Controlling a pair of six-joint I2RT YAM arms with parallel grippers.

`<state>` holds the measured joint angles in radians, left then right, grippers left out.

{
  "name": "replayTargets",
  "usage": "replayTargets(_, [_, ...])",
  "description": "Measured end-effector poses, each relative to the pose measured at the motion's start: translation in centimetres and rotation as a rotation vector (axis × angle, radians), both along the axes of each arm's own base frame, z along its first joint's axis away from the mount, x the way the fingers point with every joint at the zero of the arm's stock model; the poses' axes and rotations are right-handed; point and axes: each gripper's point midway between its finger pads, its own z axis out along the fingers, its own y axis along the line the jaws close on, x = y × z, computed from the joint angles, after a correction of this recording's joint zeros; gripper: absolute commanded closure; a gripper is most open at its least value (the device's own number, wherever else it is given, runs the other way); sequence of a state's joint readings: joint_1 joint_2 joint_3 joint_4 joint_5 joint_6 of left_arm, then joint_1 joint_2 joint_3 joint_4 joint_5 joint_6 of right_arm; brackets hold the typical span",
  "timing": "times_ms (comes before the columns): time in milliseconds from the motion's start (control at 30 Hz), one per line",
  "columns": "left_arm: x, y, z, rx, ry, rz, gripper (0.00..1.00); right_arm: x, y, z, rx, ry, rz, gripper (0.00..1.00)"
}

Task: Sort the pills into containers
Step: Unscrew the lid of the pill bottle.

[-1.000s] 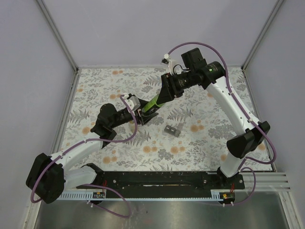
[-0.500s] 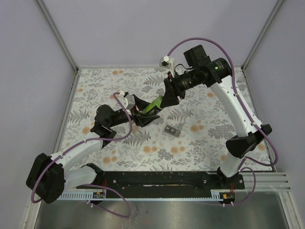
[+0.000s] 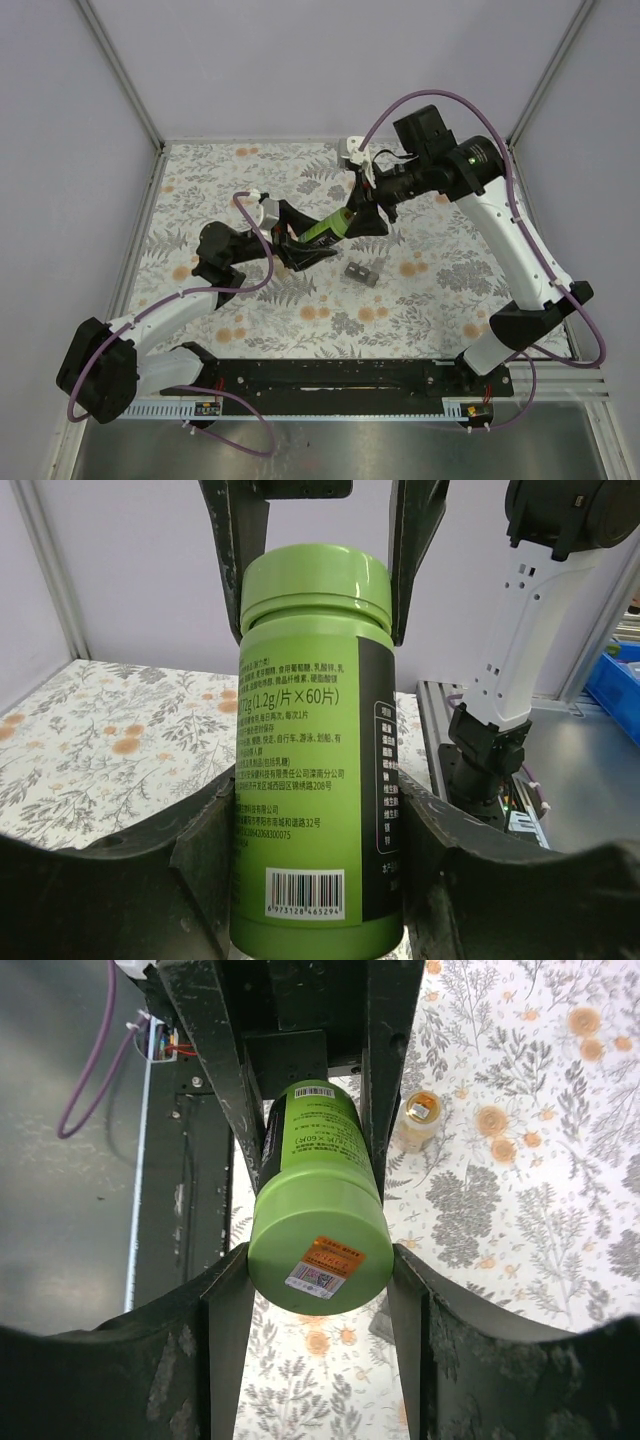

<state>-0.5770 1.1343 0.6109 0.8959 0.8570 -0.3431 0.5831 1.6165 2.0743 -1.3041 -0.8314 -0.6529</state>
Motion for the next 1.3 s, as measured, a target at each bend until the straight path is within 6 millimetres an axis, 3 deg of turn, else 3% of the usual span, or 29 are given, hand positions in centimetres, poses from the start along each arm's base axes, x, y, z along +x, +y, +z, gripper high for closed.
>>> replayTargets(300, [-0.4, 0.0, -0.6, 0.019, 0.043, -0.033, 1.00, 0.6, -0.7, 0.0, -0.040, -0.291, 0.068, 0.25])
replayTargets(600, [-1.0, 0.0, -0.9, 0.035, 0.040, -0.069, 1.00, 2.3, -1.4, 0.0, -0.075, -0.421, 0.033, 0.15])
replayTargets(733, [-1.3, 0.0, -1.1, 0.043, 0.032, -0.085, 1.00, 2.2, -1.6, -0.4, -0.065, -0.411, 0.008, 0.11])
replayTargets(933, [-1.5, -0.1, -1.1, 0.048, 0.009, -0.088, 1.00, 0.6, -2.0, -0.5, -0.023, -0.337, -0.041, 0.07])
replayTargets(1133, [-0.3, 0.0, -1.4, 0.051, 0.000, -0.024, 1.00, -1.6, -2.0, 0.4, 0.048, -0.182, -0.116, 0.07])
replayTargets(1300, [0.8, 0.0, -1.7, 0.058, -0.004, 0.033, 1.00, -1.1, -1.0, 1.0, 0.094, -0.031, -0.228, 0.06])
